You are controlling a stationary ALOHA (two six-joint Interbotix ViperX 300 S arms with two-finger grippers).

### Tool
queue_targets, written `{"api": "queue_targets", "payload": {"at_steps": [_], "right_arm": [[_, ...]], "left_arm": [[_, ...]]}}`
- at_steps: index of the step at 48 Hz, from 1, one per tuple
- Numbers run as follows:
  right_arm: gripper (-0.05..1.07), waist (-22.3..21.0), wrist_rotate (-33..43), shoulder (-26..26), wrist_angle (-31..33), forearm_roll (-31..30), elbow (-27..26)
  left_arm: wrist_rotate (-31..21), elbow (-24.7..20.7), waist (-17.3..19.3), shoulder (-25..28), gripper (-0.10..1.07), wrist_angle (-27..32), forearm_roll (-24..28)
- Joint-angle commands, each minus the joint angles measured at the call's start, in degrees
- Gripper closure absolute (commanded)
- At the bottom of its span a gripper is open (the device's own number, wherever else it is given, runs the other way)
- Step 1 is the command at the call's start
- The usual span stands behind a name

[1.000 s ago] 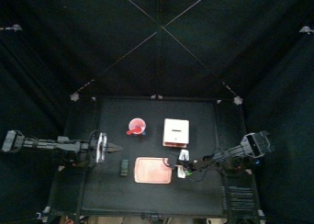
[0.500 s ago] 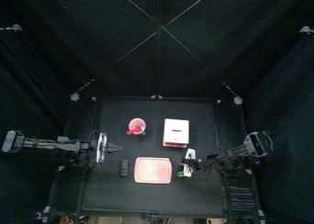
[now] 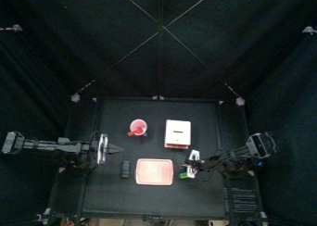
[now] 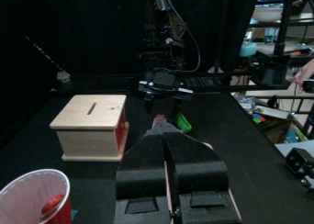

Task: Place salmon sushi above peas

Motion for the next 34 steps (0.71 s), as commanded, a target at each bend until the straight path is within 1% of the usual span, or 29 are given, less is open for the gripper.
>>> {"api": "queue_targets", "payload": {"at_steps": [1, 6, 14, 34], "right_arm": [[0.03, -0.1, -0.2, -1.0, -0.2, -0.1, -0.5], [0.00, 0.0, -0.6, -1.0, 0.3, -0.3, -0.8], [0.00, 0.1, -0.5, -1.0, 1.4, -0.2, -1.6], [0.00, 0.3, -0.4, -0.8, 1.1, -0.4, -2.2]], "left_arm": [[0.1, -0.7, 0.2, 0.4, 1.01, -0.5, 0.1], [0.1, -0.7, 0.2, 0.4, 1.01, -0.5, 0.1], [0.1, -0.7, 0.2, 0.4, 1.01, -0.5, 0.1], [0.0, -0.6, 0.3, 0.4, 1.01, -0.5, 0.0]]}}
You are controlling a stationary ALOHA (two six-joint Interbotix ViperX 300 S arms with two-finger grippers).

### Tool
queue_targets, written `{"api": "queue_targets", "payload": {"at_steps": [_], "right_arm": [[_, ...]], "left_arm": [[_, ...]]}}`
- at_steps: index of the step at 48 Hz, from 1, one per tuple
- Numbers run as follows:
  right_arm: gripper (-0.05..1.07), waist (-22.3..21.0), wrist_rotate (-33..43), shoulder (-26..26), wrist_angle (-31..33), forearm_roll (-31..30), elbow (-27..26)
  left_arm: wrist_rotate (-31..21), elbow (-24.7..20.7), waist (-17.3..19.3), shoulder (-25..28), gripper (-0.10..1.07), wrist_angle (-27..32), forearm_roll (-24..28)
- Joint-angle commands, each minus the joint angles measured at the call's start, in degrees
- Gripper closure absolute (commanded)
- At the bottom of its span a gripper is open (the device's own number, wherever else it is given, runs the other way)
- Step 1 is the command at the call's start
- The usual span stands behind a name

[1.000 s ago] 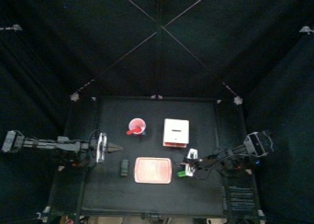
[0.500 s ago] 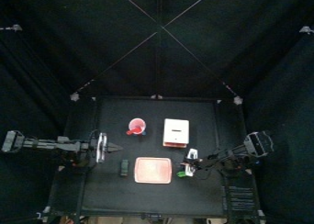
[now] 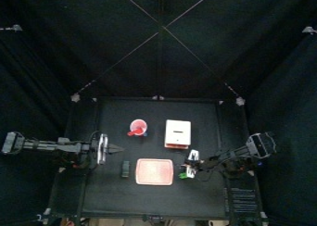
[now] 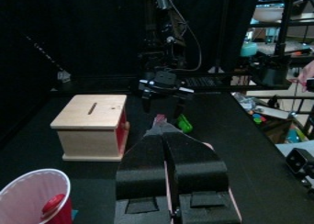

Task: Place salmon sushi above peas

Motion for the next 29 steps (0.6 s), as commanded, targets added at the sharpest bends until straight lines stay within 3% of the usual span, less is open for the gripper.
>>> {"api": "queue_targets", "payload": {"at_steps": [1, 17, 29], "right_arm": [[0.00, 0.1, 0.2, -0.8, -0.2, -0.2, -1.0], [0.00, 0.1, 0.1, -1.2, 0.1, -0.3, -1.1], [0.00, 0.1, 0.6, -4.9, 0.2, -1.6, -1.4]], "left_arm": [[0.1, -0.7, 0.2, 0.4, 1.01, -0.5, 0.0], [0.1, -0.7, 0.2, 0.4, 1.01, -0.5, -0.1], [0.0, -0.4, 0.2, 0.4, 1.01, -0.5, 0.1]]}}
